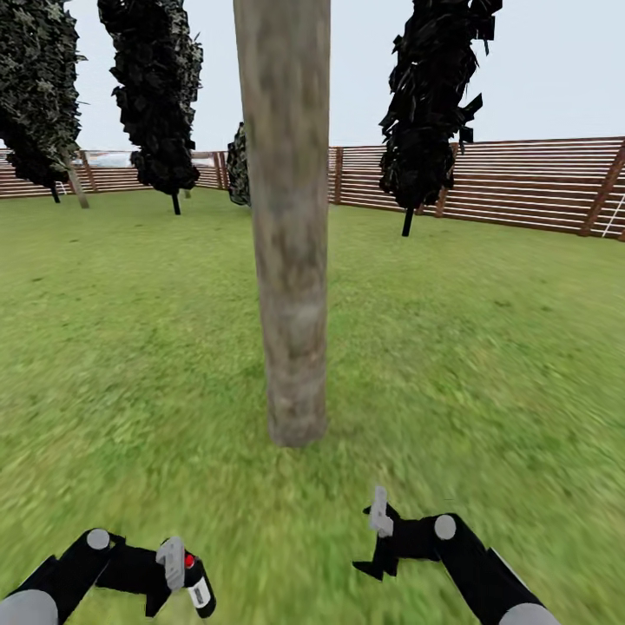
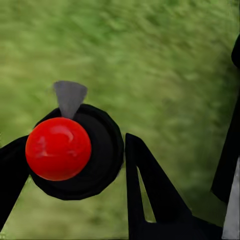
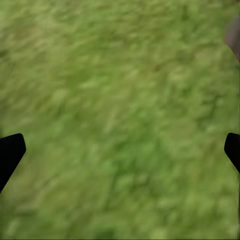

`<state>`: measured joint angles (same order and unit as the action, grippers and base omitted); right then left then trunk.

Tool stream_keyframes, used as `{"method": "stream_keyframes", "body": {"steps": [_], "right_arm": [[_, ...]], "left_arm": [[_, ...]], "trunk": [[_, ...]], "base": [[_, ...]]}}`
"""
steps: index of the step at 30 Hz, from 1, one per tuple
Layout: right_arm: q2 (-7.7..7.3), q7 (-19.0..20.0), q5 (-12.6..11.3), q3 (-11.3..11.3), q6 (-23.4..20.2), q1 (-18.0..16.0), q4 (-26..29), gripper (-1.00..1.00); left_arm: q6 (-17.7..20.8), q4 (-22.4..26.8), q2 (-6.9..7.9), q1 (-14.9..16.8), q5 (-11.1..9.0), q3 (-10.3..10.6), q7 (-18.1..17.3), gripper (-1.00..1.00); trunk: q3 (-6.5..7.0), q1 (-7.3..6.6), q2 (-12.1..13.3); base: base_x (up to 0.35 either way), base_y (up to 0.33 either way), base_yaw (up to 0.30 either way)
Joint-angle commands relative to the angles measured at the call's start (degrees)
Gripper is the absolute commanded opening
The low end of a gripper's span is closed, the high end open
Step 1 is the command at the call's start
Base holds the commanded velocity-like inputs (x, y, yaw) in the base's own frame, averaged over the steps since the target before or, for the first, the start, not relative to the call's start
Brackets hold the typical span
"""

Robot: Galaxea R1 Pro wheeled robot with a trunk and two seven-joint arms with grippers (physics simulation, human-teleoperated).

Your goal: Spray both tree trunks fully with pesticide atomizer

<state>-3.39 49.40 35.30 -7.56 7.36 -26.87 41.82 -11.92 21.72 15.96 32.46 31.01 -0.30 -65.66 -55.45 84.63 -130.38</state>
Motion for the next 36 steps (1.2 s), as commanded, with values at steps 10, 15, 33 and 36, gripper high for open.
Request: {"method": "stream_keyframes", "body": {"steps": [10,15,33,36], "right_arm": [[1.17,8.6,0.3,-0.1,0.5,-2.4,3.6,1.0],[1.48,8.6,0.3,-0.1,0.4,-2.4,3.6,1.0],[5.75,8.8,0.4,-0.3,0.5,-2.4,3.5,-1.0],[5.78,8.8,0.4,-0.3,0.5,-2.4,3.4,-1.0]], "left_arm": [[7.1,4.7,-0.65,4.1,5.8,1.3,-5.3,-1.0],[8.3,4.9,-0.71,3.9,5.7,3.6,-5.1,-1.0],[7.8,5.2,-8.86,3.9,6.5,4.3,-4.7,-1.0],[7.9,5.3,-10.56,4.0,9.0,5.9,-4.7,-1.0]], "trunk": [[-0.06,0.01,0.0],[-0.06,0.01,0.0],[-0.06,0.01,0.0],[-0.06,0.01,0.0]], "base": [[0.032,-0.015,0.0],[0.0,0.0,0.0],[0.0,0.0,0.0],[0.0,0.0,0.0]]}}
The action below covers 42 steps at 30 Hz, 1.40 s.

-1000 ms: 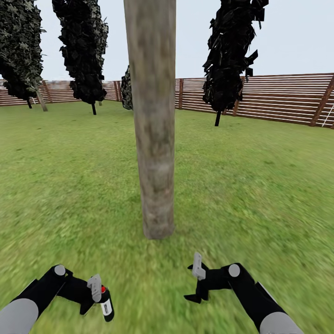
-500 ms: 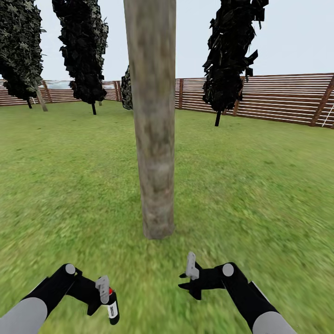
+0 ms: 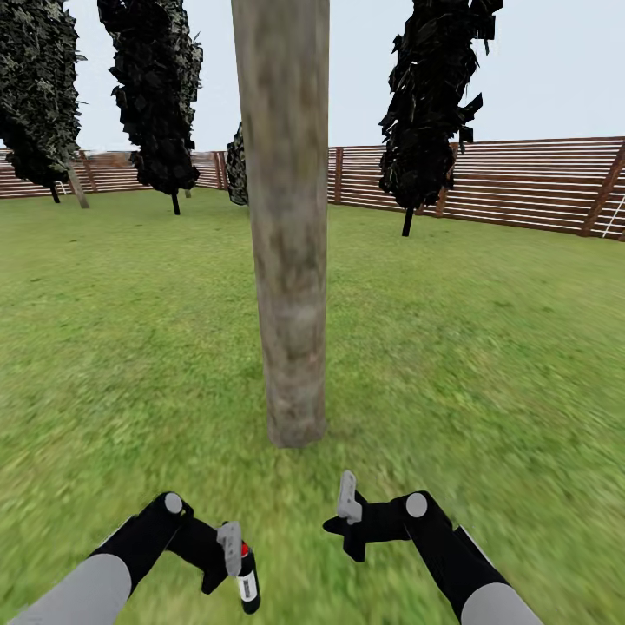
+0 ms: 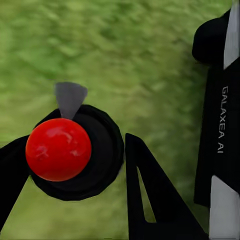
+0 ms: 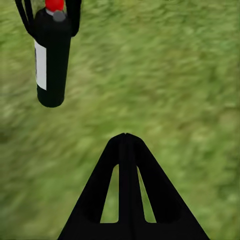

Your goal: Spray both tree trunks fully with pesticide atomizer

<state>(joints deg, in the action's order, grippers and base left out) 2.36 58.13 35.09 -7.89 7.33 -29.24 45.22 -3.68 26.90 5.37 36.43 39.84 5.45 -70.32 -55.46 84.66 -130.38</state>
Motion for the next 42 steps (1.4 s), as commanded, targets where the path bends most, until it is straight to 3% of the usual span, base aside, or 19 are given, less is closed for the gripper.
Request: {"method": "stream_keyframes", "body": {"steps": [1,4,14,22,28,42], "right_arm": [[0.06,0.0,0.6,0.0,0.6,0.0,0.1,-1.0],[0.29,0.1,0.6,0.0,0.6,0.0,0.1,-1.0],[2.29,0.7,0.6,0.0,0.7,0.0,0.1,-1.0],[2.49,2.1,0.7,0.0,0.7,0.0,0.2,-1.0],[3.51,2.2,0.7,0.0,0.7,0.0,0.2,-1.0],[3.61,2.2,0.9,0.0,0.7,0.0,0.1,-1.0]], "left_arm": [[-0.4,0.1,-0.81,0.1,1.2,0.8,0.0,-1.0],[-0.4,0.1,-2.46,0.2,2.1,1.5,0.1,-1.0],[-0.4,3.0,-4.52,0.2,2.3,1.4,0.8,-1.0],[-0.4,3.1,-5.8,0.1,2.2,1.5,4.0,-1.0],[-0.4,3.1,-6.89,0.1,2.2,1.5,4.2,-1.0],[-0.7,3.1,-8.02,0.1,2.0,1.8,3.6,-1.0]], "trunk": [[-0.05,-0.01,0.0],[-0.05,-0.01,0.0],[-0.05,-0.01,0.0],[-0.05,-0.01,0.0],[-0.05,-0.01,0.0],[-0.05,-0.01,0.0]], "base": [[0.0,0.0,0.0],[0.0,0.0,0.0],[0.0,0.0,0.0],[0.0,0.0,0.0],[0.0,0.0,0.0],[0.0,0.0,0.0]]}}
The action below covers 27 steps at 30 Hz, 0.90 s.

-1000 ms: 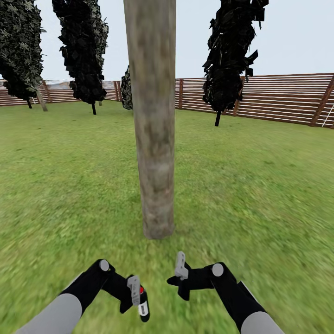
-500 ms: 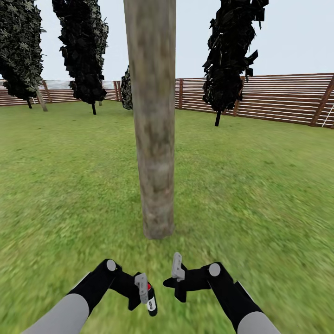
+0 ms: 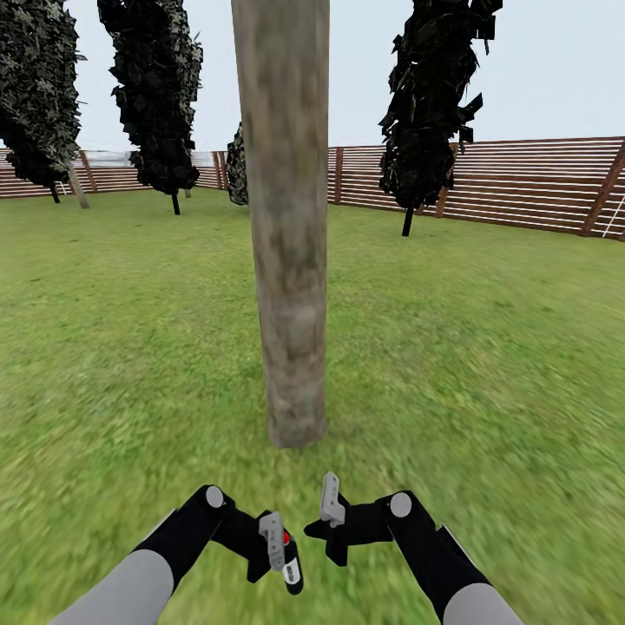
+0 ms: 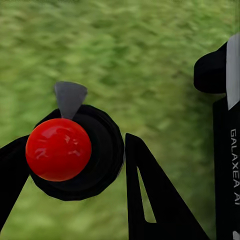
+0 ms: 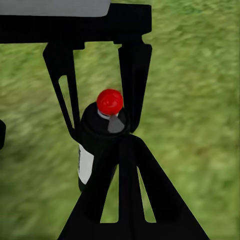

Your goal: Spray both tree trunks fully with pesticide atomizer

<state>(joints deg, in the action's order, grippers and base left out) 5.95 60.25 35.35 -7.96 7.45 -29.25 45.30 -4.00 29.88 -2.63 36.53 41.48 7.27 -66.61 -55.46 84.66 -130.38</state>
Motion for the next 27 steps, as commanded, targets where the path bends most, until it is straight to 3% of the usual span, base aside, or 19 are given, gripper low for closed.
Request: {"method": "stream_keyframes", "body": {"steps": [1,27], "right_arm": [[0.02,0.0,0.6,0.1,0.6,0.0,0.1,-1.0],[-0.06,0.0,1.0,0.1,0.6,0.0,0.1,-1.0]], "left_arm": [[-0.4,0.1,-0.04,0.0,0.4,0.0,-0.1,-1.0],[-0.5,0.0,-2.43,0.0,0.3,-0.1,-0.2,-1.0]], "trunk": [[-0.05,-0.01,0.0],[-0.05,-0.01,0.0]], "base": [[0.0,0.0,0.0],[0.0,0.0,0.0]]}}
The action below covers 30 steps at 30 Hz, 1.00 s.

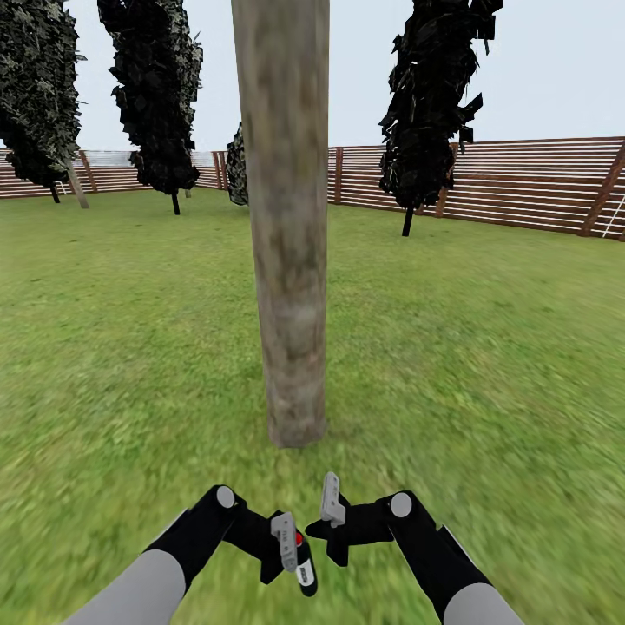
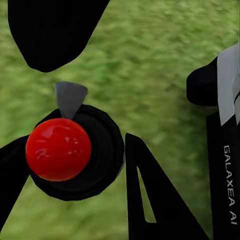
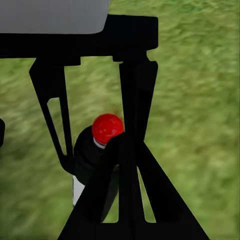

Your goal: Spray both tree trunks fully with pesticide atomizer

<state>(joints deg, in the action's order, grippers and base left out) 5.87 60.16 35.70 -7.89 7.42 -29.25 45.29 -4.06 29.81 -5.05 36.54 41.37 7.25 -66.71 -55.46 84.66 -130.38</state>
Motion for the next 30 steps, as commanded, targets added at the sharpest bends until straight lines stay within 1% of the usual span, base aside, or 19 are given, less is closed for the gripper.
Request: {"method": "stream_keyframes", "body": {"steps": [1,20,30], "right_arm": [[0.02,0.0,0.6,0.1,0.6,0.0,0.1,-1.0],[0.02,0.0,0.6,0.1,0.6,0.0,0.1,-1.0],[0.04,0.0,0.6,0.1,0.6,0.0,0.1,-1.0]], "left_arm": [[-0.4,0.1,-0.03,0.0,0.4,0.0,-0.1,-1.0],[-0.4,0.1,-0.47,0.0,0.2,0.0,-0.1,-1.0],[-1.4,0.1,-0.49,0.0,0.2,0.0,-0.1,-1.0]], "trunk": [[-0.05,-0.01,0.0],[-0.05,-0.01,0.0],[-0.05,-0.01,0.0]], "base": [[0.0,0.0,0.0],[0.0,0.0,0.0],[0.0,0.0,0.0]]}}
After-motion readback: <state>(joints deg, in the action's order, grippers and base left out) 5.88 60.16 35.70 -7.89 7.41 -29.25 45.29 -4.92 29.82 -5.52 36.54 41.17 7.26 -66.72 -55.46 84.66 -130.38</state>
